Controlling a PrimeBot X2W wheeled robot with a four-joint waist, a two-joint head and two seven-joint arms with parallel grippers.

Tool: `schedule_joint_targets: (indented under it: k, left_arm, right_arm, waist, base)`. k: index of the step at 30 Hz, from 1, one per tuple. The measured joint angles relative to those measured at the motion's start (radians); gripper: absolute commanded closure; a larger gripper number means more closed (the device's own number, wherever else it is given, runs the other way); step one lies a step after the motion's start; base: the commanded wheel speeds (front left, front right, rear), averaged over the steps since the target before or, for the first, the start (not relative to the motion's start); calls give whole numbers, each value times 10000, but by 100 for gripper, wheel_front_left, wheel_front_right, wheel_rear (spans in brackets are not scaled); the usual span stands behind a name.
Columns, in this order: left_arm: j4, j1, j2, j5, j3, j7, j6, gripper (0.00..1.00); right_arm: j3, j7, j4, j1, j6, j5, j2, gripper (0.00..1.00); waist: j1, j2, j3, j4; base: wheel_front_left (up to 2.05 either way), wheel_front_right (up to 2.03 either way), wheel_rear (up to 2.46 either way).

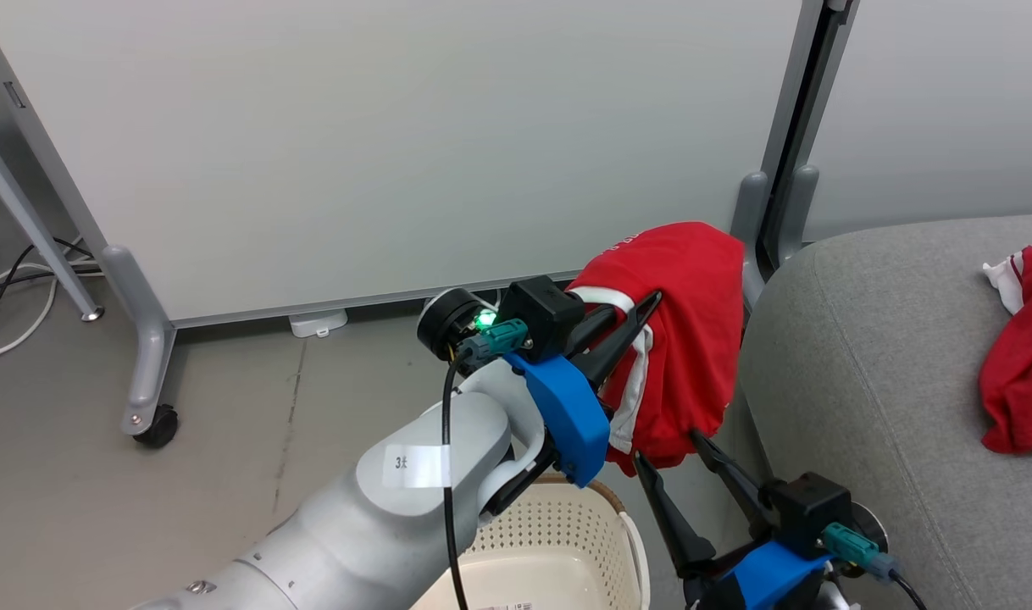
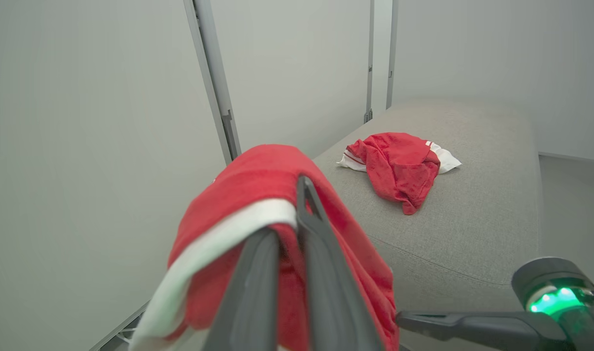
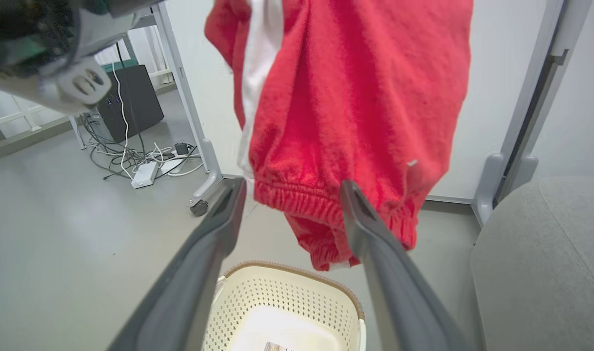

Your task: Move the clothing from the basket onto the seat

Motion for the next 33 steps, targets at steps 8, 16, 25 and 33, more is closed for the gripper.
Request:
schedule_joint_targets:
  k: [8, 16, 25, 33]
  left_arm:
    - [-90, 11, 0, -136, -107, 0, 0, 100]
    - [-180, 55, -2, -253, -293, 0, 0, 100]
    - [-299, 59, -4, -502, -514, 0, 0, 100]
    - [-320, 59, -2, -650, -606, 0, 0, 100]
  right_arm:
    - [374, 75, 215, -662, 0, 286, 17, 0]
    - [709, 234, 1141, -1778, 0, 190, 58, 0]
    - [696, 79, 2362, -2858, 0, 90, 61, 0]
    - [723, -186, 3078, -3386, 0, 113, 65, 100]
  waist:
    - [0, 0, 113, -90]
    - [1, 0, 217, -106]
    - [1, 0, 235, -63]
    - [0, 0, 226, -43]
  base:
    - [0, 0, 0]
    - [0, 0, 0]
    - [0, 0, 0]
    - [0, 0, 0]
